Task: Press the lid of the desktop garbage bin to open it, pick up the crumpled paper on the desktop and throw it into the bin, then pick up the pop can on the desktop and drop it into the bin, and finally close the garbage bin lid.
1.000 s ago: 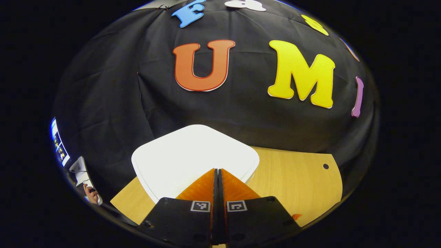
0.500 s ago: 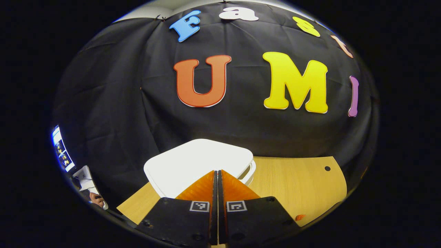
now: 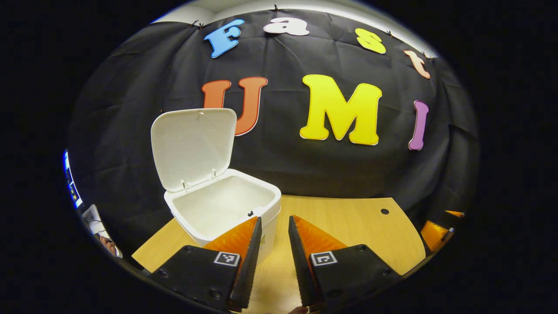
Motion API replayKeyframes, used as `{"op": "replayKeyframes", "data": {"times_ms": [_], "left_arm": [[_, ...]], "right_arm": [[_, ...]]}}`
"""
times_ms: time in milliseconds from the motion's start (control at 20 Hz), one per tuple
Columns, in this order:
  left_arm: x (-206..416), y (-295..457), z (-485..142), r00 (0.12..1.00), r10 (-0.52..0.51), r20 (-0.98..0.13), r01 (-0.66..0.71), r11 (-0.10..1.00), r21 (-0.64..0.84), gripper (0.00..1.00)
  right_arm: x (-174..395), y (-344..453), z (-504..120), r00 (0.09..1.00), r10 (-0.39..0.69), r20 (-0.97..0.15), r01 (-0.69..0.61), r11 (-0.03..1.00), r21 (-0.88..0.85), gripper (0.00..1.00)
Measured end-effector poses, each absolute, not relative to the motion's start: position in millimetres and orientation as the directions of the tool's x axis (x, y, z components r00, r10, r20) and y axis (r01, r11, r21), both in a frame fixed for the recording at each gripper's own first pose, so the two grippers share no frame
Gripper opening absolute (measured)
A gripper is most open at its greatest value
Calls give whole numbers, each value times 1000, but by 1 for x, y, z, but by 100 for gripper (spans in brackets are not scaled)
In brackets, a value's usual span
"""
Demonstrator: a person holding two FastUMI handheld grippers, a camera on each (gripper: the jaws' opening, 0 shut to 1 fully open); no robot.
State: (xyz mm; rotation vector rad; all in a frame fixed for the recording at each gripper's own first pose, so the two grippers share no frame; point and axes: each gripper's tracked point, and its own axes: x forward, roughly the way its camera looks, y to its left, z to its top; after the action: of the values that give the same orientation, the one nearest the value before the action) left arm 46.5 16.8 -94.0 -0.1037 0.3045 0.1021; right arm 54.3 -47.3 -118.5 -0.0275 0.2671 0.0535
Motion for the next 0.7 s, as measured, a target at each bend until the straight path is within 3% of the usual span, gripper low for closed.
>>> {"op": "replayKeyframes", "data": {"times_ms": [100, 150, 200, 500, 700], "left_arm": [[36, 11, -106, 940, 74, -332, -105, 992, -76, 49], [31, 7, -111, 937, 61, -344, -93, 993, -78, 58], [26, 4, -116, 932, 57, -357, -90, 993, -76, 55], [3, -24, -152, 893, -16, -450, -57, 987, -149, 73], [-12, -44, -185, 837, -57, -544, -5, 994, -113, 78]], "right_arm": [[51, -48, -134, 955, 53, -293, -62, 998, -23, 94], [50, -49, -144, 949, 51, -310, -62, 998, -25, 94], [50, -50, -153, 943, 53, -329, -65, 998, -23, 94], [54, -49, -214, 886, 80, -457, -81, 997, 17, 95], [64, -49, -262, 838, 80, -540, -101, 995, -9, 94]]}}
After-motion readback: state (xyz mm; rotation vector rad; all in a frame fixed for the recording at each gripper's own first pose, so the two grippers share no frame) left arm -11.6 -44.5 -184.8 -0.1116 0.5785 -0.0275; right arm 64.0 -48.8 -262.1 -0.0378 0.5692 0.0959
